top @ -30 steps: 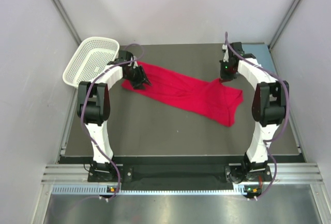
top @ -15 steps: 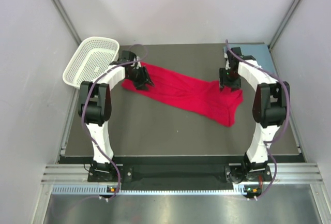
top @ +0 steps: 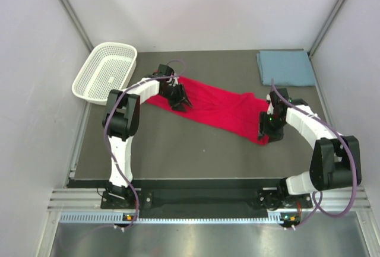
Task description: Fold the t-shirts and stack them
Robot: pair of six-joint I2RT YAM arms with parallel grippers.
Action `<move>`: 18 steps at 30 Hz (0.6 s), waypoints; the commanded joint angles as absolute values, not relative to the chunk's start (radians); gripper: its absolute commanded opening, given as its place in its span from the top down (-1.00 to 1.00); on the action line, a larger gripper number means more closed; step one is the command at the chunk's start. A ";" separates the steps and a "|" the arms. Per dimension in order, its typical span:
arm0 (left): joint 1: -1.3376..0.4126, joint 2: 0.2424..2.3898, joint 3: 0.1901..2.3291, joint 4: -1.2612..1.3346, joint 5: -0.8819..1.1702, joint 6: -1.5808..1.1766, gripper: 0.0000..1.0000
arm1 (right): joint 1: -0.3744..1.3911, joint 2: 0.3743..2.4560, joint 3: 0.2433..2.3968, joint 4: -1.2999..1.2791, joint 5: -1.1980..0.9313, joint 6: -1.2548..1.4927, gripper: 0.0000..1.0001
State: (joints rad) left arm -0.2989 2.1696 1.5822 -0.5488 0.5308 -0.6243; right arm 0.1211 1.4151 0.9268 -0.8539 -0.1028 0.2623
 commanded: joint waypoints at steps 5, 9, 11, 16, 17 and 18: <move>-0.291 2.209 1.649 -0.541 0.485 -0.627 0.05 | 0.104 1.446 0.891 -0.735 -0.144 0.301 -0.02; -0.293 2.237 1.677 -0.580 0.471 -0.623 0.08 | 0.103 1.471 0.893 -0.716 -0.143 0.290 -0.01; -0.293 2.244 1.680 -0.589 0.460 -0.620 0.08 | 0.104 1.489 0.890 -0.704 -0.147 0.290 0.03; -0.293 2.250 1.671 -0.601 0.445 -0.608 0.08 | 0.104 1.517 0.887 -0.709 -0.137 0.305 0.37; -0.293 2.253 1.671 -0.604 0.439 -0.604 0.08 | 0.104 1.517 0.885 -0.718 -0.127 0.311 0.38; -0.291 2.255 1.671 -0.606 0.437 -0.603 0.08 | 0.104 1.513 0.885 -0.729 -0.115 0.314 0.46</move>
